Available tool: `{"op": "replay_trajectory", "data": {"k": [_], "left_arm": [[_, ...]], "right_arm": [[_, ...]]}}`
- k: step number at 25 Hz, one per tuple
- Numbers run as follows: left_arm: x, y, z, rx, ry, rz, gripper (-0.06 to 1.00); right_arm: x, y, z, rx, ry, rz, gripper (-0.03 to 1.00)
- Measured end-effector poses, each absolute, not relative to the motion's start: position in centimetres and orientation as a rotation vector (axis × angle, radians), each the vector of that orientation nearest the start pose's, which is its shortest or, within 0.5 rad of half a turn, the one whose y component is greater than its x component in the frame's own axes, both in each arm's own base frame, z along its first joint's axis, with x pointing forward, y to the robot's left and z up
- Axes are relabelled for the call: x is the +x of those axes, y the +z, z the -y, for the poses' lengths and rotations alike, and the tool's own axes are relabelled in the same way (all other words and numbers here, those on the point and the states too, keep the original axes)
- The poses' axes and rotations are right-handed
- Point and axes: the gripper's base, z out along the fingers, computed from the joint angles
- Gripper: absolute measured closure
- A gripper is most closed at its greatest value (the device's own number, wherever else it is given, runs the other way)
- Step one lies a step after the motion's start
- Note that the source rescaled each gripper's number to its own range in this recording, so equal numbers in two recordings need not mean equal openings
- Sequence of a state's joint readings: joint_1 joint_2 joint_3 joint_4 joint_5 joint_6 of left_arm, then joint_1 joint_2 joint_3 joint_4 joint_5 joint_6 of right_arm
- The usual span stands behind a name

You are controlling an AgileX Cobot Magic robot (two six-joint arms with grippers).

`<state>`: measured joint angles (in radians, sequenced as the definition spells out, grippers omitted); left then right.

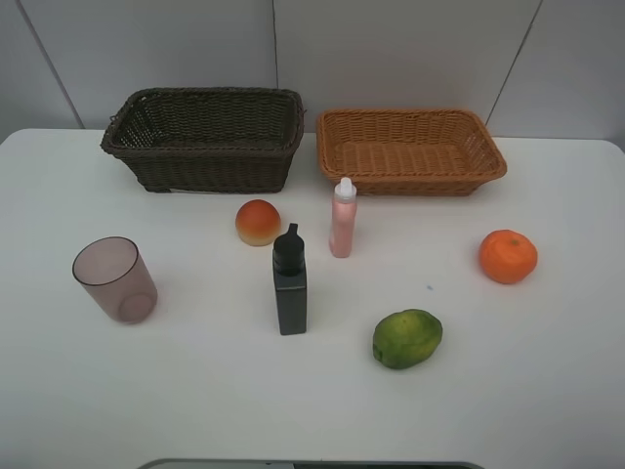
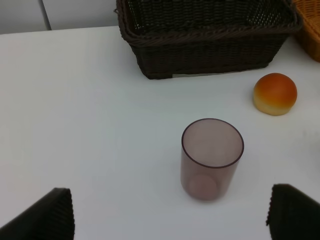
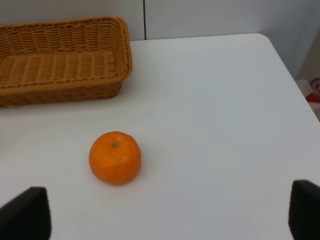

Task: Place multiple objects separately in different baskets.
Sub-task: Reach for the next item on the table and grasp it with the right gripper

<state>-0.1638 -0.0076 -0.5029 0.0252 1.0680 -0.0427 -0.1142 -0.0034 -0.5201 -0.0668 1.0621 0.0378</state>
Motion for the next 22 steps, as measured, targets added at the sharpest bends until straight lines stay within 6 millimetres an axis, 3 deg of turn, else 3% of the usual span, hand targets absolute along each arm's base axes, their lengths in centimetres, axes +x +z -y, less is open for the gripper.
{"op": "replay_trajectory", "data": {"k": [22], "left_arm": [[-0.63, 27.75, -0.31, 0.122, -0.099, -2.039, -0.06]], "right_arm": [[-0.85, 28.28, 0.44, 0.158, -0.128, -2.017, -0.03]]}}
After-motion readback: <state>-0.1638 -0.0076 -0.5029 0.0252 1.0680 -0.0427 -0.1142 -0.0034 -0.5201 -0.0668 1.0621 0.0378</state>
